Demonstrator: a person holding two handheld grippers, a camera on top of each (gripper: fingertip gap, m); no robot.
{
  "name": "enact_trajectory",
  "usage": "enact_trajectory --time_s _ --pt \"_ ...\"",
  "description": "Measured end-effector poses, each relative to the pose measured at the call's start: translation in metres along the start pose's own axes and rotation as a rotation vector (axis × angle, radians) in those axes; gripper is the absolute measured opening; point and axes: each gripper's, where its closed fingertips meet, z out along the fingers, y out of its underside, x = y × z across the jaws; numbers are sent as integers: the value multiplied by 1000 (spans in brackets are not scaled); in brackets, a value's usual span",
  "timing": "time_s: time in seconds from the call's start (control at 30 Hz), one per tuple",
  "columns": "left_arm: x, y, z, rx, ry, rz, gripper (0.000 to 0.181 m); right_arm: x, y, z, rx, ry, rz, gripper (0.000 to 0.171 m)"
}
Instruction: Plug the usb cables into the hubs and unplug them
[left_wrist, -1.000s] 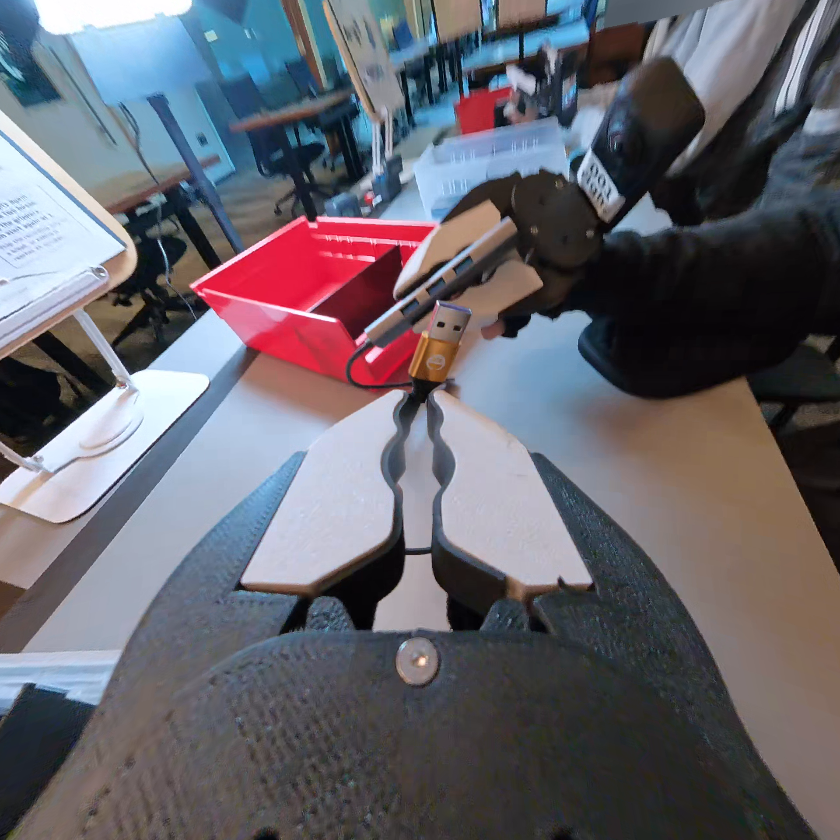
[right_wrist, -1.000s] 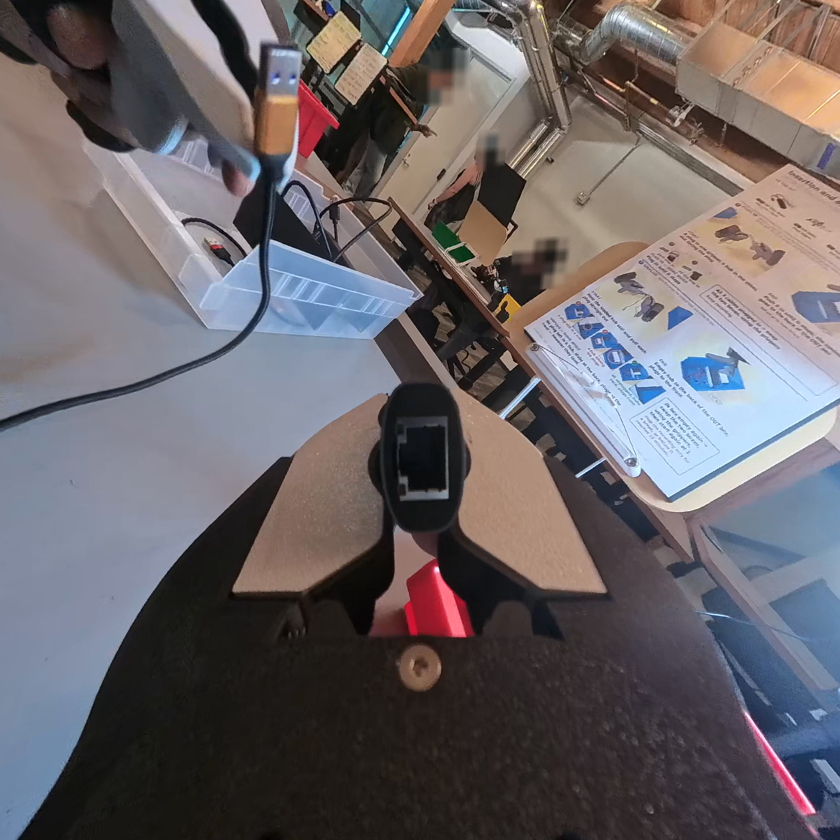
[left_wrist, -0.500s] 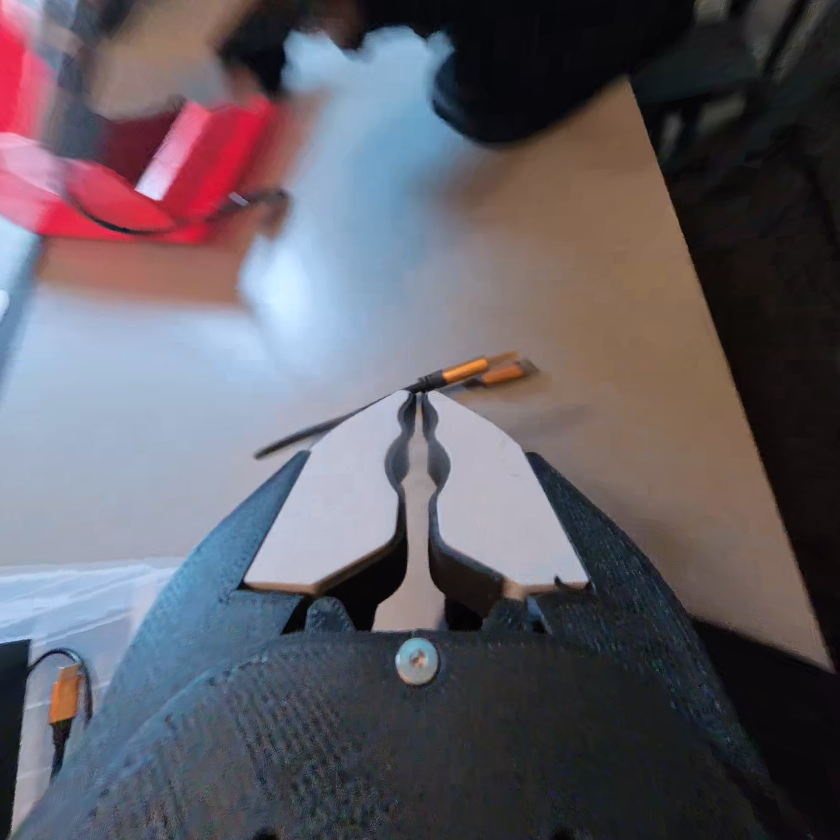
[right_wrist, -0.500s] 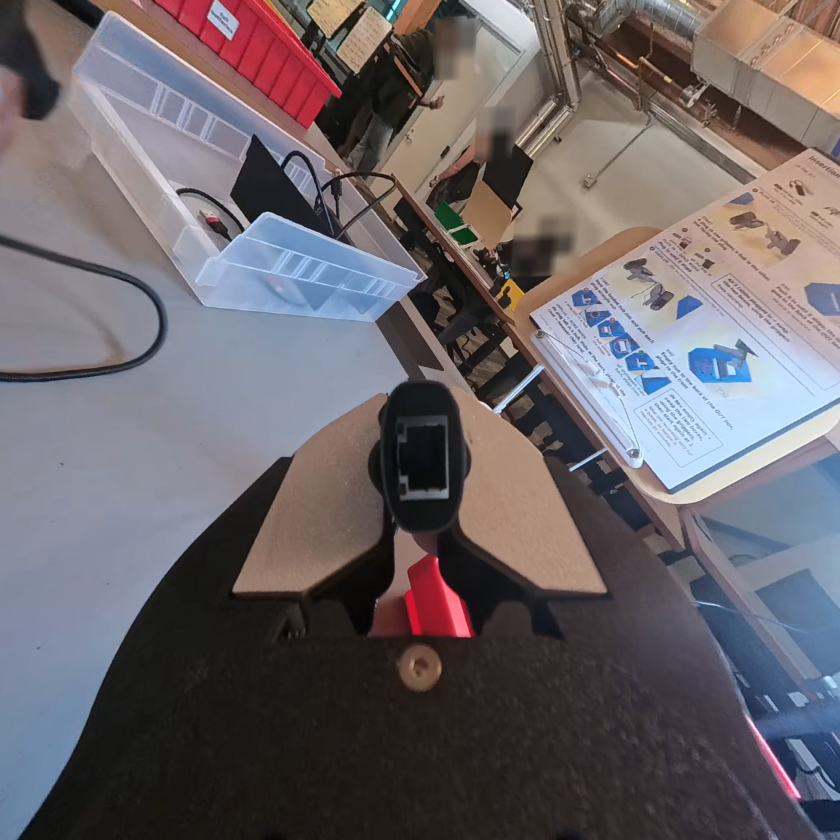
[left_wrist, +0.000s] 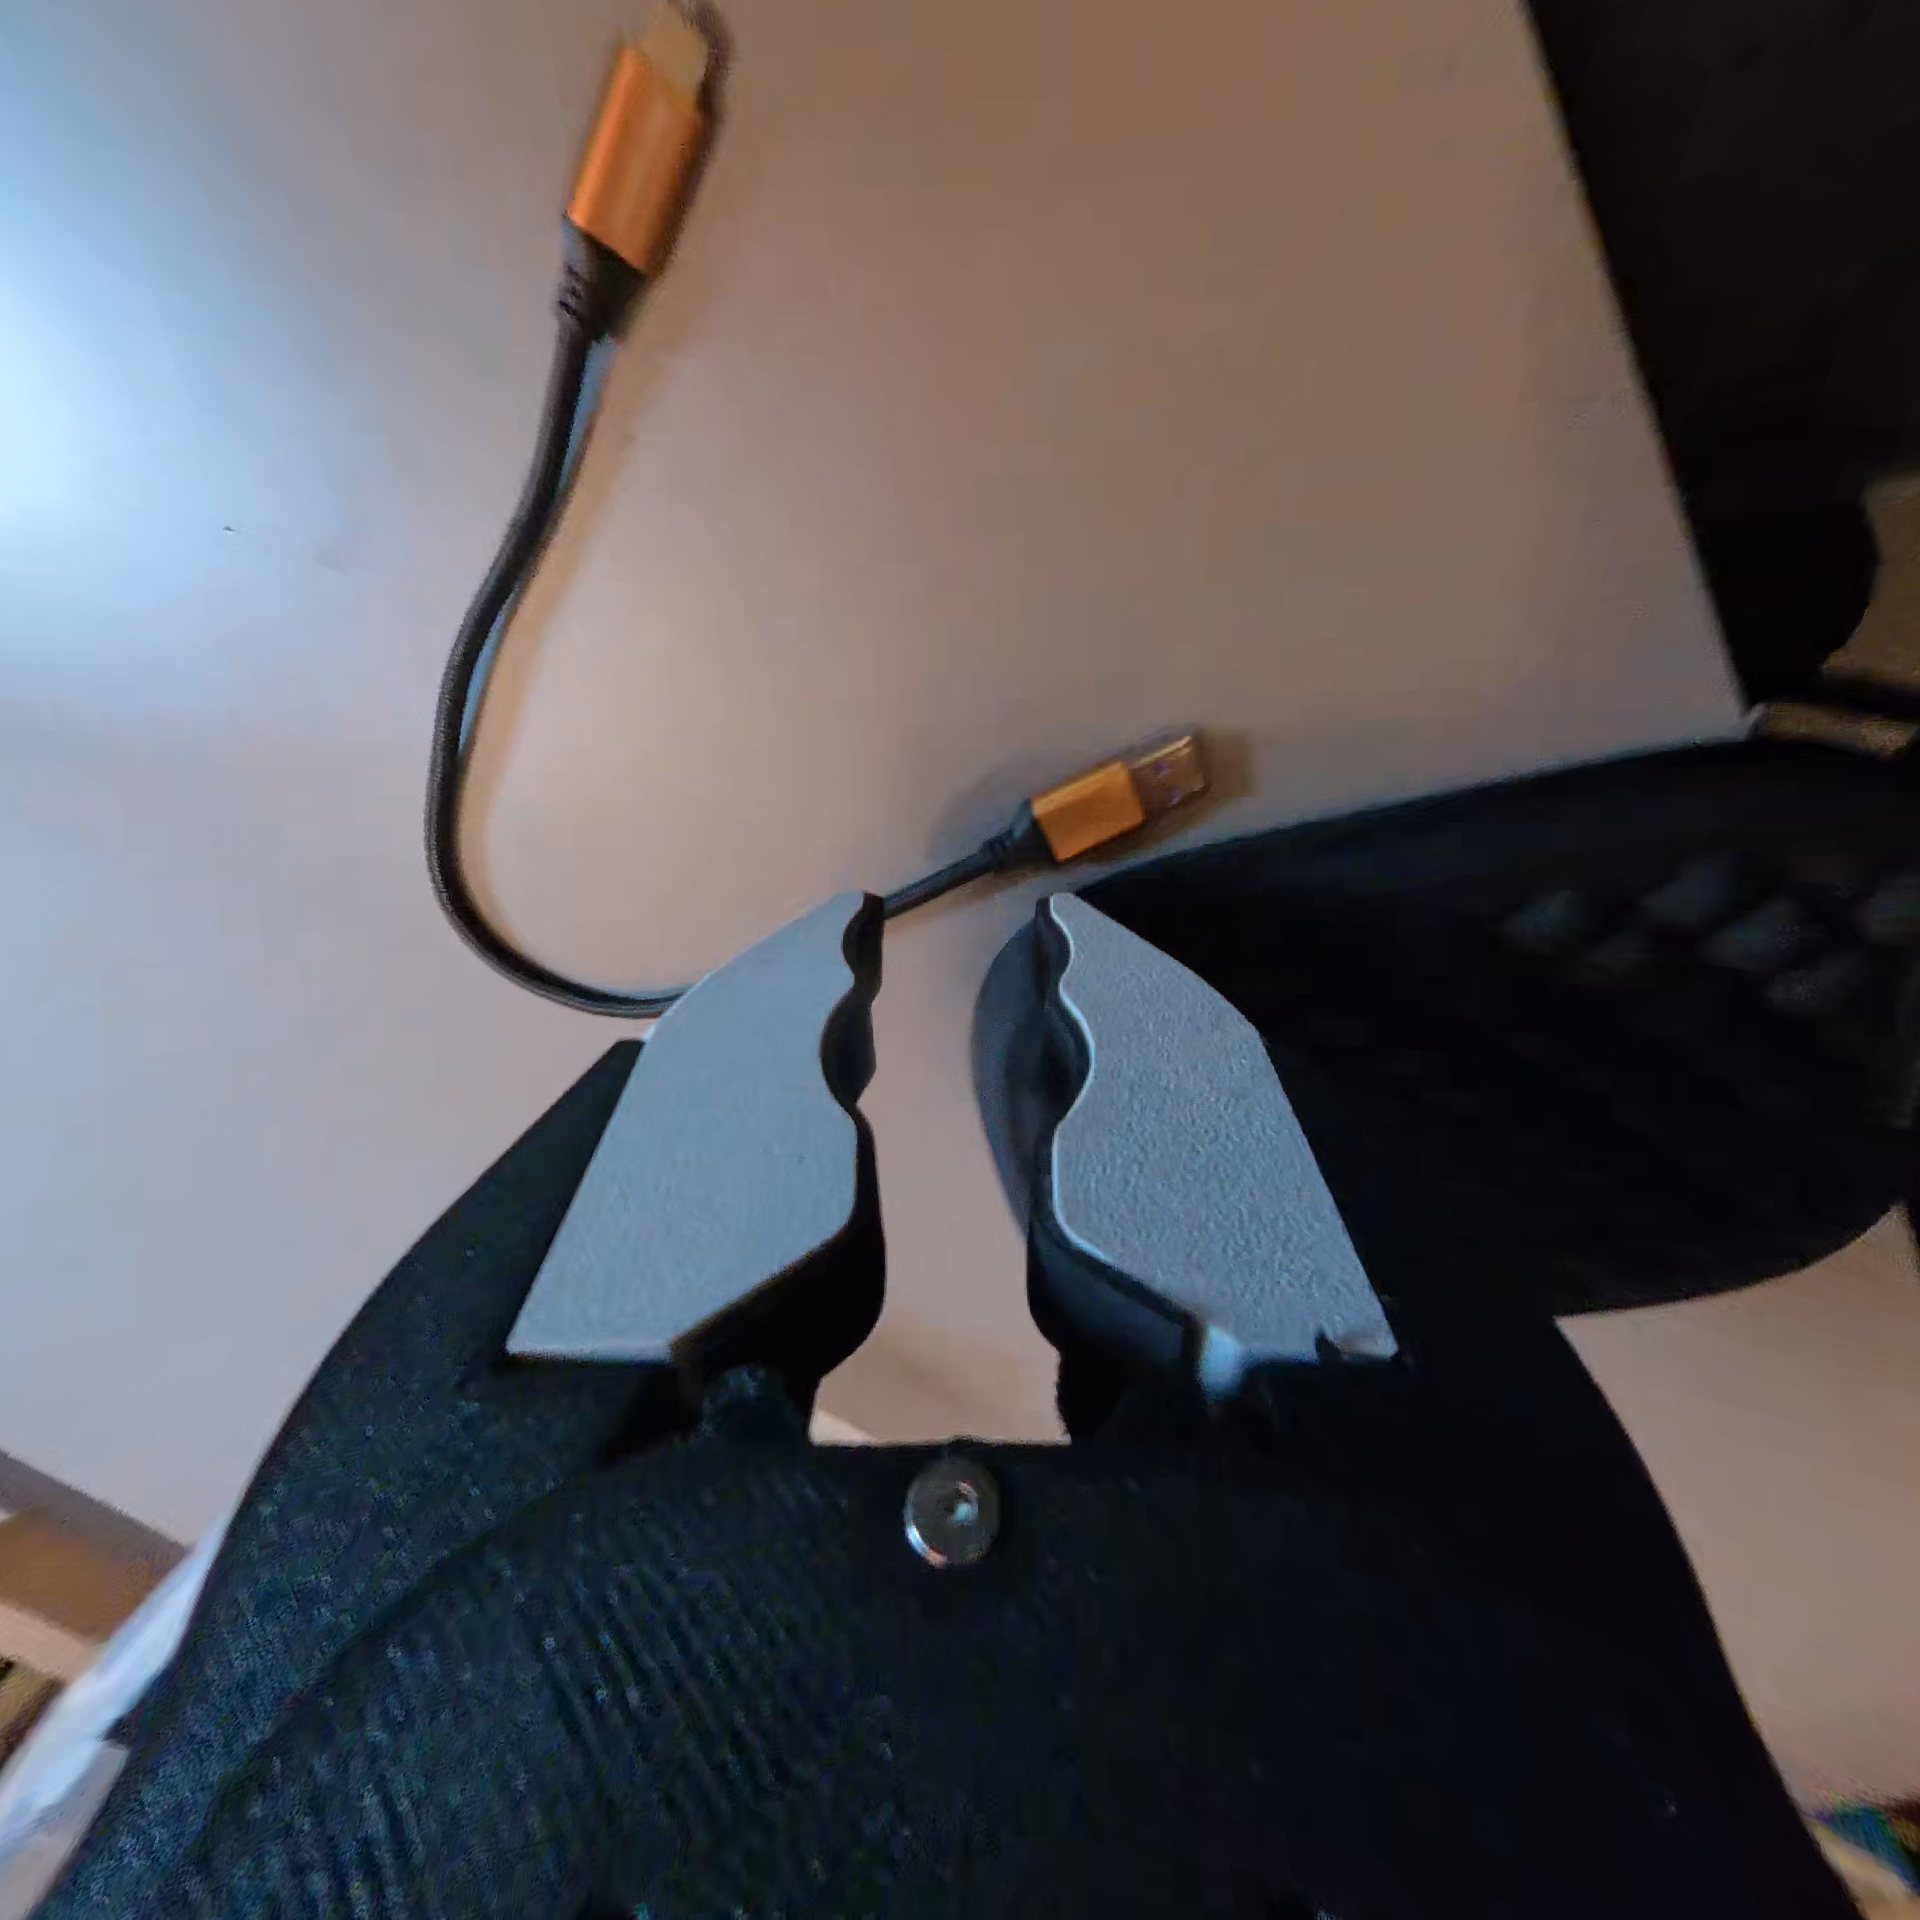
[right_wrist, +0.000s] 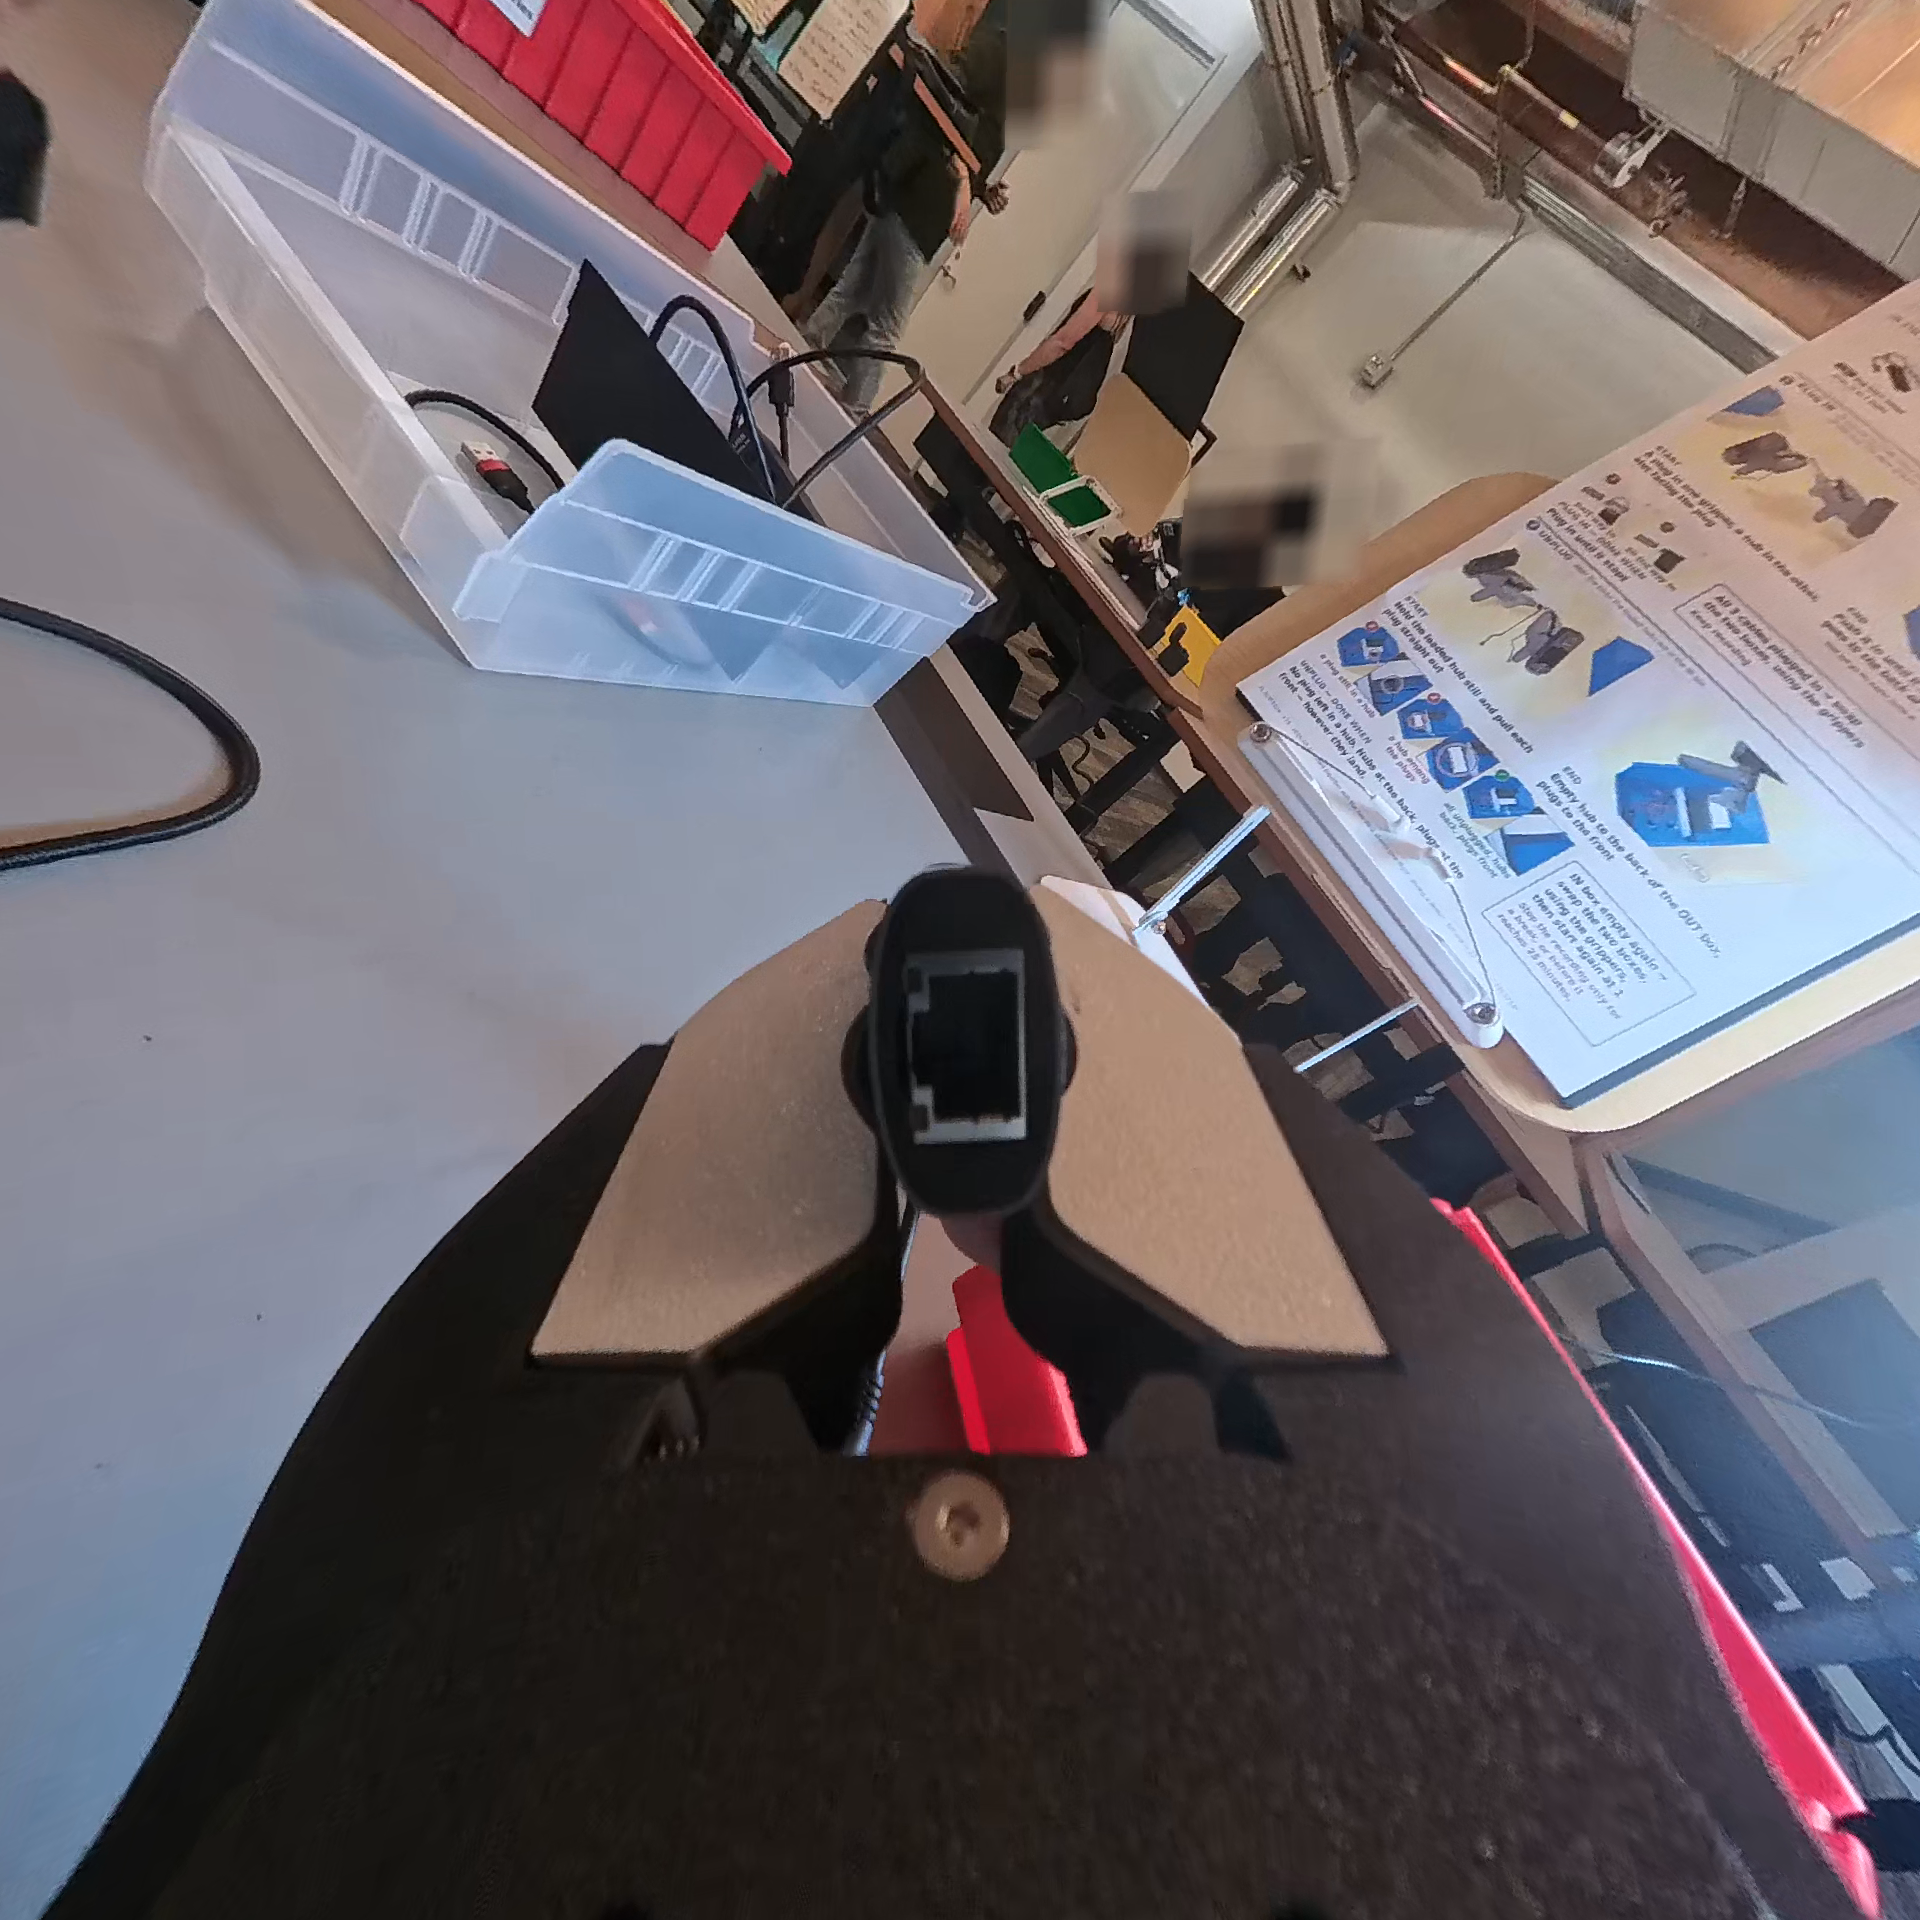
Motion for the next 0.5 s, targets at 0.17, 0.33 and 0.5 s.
enact_trajectory --time_s 0.17,0.33,0.5 --pt "-3 4 17 -86 96 148 22 -1 6 1 -18 -8 2 18" --pt "-4 -18 19 53 157 90 7 4 5 -1 -12 0 11 19" --pt "-71 -46 25 291 -2 -532 4 8 4 -3 -8 11 22 18"
